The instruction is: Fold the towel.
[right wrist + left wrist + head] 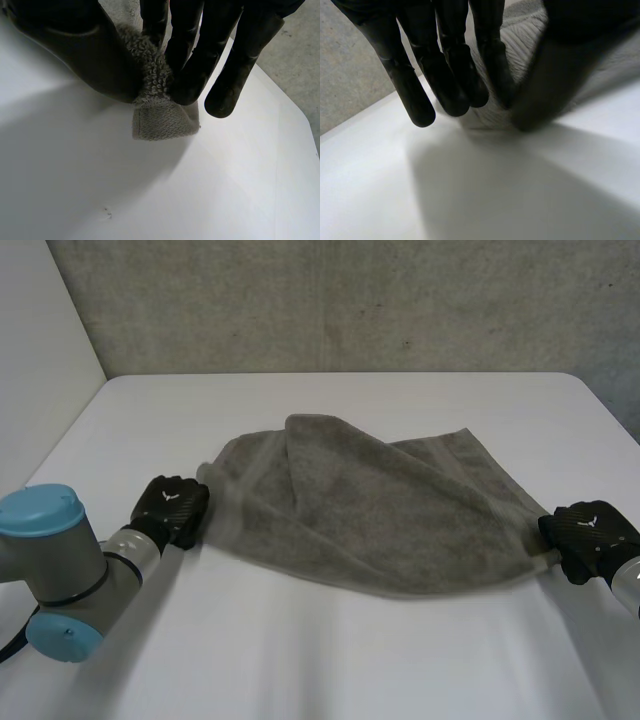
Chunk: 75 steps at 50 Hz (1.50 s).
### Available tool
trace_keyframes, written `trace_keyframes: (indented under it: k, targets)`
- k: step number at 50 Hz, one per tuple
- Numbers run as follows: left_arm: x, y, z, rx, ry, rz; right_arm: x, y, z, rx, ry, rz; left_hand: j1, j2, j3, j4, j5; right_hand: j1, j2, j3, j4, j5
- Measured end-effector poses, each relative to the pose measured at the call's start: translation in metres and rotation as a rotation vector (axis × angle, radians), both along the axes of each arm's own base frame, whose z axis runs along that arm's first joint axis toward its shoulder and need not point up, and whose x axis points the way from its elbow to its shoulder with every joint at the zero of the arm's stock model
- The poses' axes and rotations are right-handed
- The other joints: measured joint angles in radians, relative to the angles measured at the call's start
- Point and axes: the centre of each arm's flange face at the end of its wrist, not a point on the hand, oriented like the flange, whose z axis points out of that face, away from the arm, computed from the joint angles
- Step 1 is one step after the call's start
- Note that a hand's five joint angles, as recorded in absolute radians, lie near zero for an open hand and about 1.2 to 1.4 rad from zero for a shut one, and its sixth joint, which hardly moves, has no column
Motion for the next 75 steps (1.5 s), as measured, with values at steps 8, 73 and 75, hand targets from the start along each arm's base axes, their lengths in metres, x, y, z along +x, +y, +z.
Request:
trace_keyframes:
  k: [8,73,75]
  targets:
    - [-0.001,0.001,0.006,0.003,0.032,0.004,0.000,0.000,-0.001,0.004,0.001,0.000,0.013,0.042,0.042,0.049,0.096,0.000,0.000,0.000,0.000,0.000]
    - [-0.007,-0.023,0.025,0.225,0.015,0.023,0.000,0.002,-0.003,0.012,0.000,0.001,-0.834,-0.840,-0.833,-0.842,-0.724,0.000,0.000,0.001,0.000,0.000]
    - [-0.007,-0.026,0.024,0.222,0.015,0.024,0.000,0.002,-0.003,0.012,-0.001,0.001,-0.831,-0.840,-0.833,-0.842,-0.715,0.000,0.000,0.001,0.000,0.000]
